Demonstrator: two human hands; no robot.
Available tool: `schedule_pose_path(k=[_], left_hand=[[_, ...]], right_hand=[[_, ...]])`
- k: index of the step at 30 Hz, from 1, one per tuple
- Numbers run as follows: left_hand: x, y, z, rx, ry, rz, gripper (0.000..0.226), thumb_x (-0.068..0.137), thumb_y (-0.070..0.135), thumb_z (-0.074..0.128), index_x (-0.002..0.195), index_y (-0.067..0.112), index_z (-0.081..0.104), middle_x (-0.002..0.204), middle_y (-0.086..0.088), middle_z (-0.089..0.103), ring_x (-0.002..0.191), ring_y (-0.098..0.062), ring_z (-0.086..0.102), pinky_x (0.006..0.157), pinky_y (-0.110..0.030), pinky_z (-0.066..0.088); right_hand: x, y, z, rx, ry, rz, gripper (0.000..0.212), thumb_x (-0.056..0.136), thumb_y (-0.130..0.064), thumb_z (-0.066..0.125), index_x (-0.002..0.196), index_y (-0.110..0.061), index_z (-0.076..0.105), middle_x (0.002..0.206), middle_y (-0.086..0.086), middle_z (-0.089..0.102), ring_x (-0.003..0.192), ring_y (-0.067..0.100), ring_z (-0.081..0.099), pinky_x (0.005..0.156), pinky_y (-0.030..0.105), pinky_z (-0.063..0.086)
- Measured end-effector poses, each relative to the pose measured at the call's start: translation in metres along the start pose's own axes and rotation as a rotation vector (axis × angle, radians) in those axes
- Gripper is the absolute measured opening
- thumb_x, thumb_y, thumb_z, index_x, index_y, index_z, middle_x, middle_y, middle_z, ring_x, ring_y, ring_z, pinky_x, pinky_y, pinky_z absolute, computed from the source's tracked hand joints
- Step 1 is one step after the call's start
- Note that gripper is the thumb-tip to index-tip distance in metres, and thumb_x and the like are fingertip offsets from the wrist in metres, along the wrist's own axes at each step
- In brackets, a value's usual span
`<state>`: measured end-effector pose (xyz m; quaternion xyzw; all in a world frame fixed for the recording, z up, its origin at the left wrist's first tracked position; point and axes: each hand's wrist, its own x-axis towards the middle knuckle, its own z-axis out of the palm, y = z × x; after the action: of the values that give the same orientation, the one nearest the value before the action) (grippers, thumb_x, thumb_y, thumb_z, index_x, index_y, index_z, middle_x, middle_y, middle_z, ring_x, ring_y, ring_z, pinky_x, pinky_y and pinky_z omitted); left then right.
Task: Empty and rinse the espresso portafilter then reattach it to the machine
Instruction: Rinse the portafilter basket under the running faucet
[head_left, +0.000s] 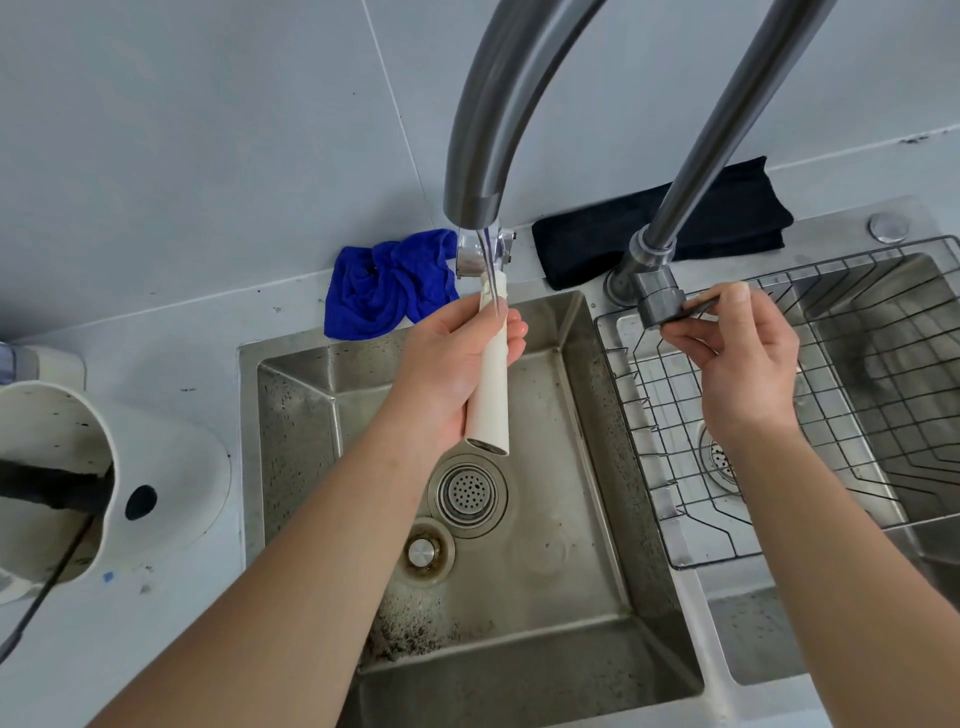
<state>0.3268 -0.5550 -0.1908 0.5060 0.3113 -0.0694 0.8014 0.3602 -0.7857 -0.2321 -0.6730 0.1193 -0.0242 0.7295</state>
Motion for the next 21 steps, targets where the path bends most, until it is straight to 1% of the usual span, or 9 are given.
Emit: schedule_pose_path(k=[4,8,13,18,21], left_hand=[[-0.001,0.001,0.002,0.012,-0.010,0.006,0.010,0.090,0.013,0.069,0.087,0.006,0.074,0.085,-0.010,0.074,0.079,-0.017,0.073,0.069,-0.025,0.057],[-0.003,0.004,0.005,0.000,-0.020,-0.002,0.011,0.090,0.014,0.068,0.085,0.006,0.074,0.082,-0.010,0.075,0.077,-0.017,0.073,0.070,-0.027,0.058],[-0.009,0.005,0.005,0.042,-0.069,0.005,0.009,0.091,0.012,0.068,0.092,0.005,0.073,0.088,-0.012,0.074,0.083,-0.019,0.073,0.075,-0.029,0.059],[-0.017,0.001,-0.004,0.118,-0.097,0.014,0.009,0.090,0.010,0.067,0.096,0.008,0.073,0.090,-0.011,0.076,0.085,-0.021,0.074,0.073,-0.027,0.058],[-0.023,0.002,-0.015,0.152,-0.116,0.022,0.012,0.091,0.009,0.066,0.092,0.014,0.076,0.090,-0.011,0.077,0.085,-0.022,0.074,0.072,-0.027,0.058]], right_hand=[[-0.001,-0.001,0.001,0.000,0.008,0.002,0.027,0.095,-0.045,0.055,0.079,-0.029,0.069,0.082,-0.007,0.071,0.076,0.020,0.070,0.082,0.034,0.060],[-0.001,-0.001,0.001,-0.004,0.007,0.006,0.027,0.095,-0.044,0.055,0.078,-0.029,0.069,0.082,-0.007,0.071,0.076,0.021,0.070,0.081,0.033,0.060],[0.000,-0.001,0.001,-0.013,0.006,0.010,0.027,0.095,-0.045,0.055,0.077,-0.031,0.070,0.082,-0.007,0.071,0.076,0.020,0.071,0.081,0.032,0.059],[0.000,-0.001,0.000,-0.026,0.007,0.012,0.027,0.095,-0.046,0.056,0.075,-0.033,0.070,0.082,-0.005,0.072,0.077,0.021,0.071,0.080,0.032,0.059],[0.001,0.000,-0.001,-0.031,0.011,0.015,0.027,0.095,-0.046,0.056,0.075,-0.033,0.070,0.081,-0.006,0.072,0.076,0.021,0.071,0.079,0.032,0.059]])
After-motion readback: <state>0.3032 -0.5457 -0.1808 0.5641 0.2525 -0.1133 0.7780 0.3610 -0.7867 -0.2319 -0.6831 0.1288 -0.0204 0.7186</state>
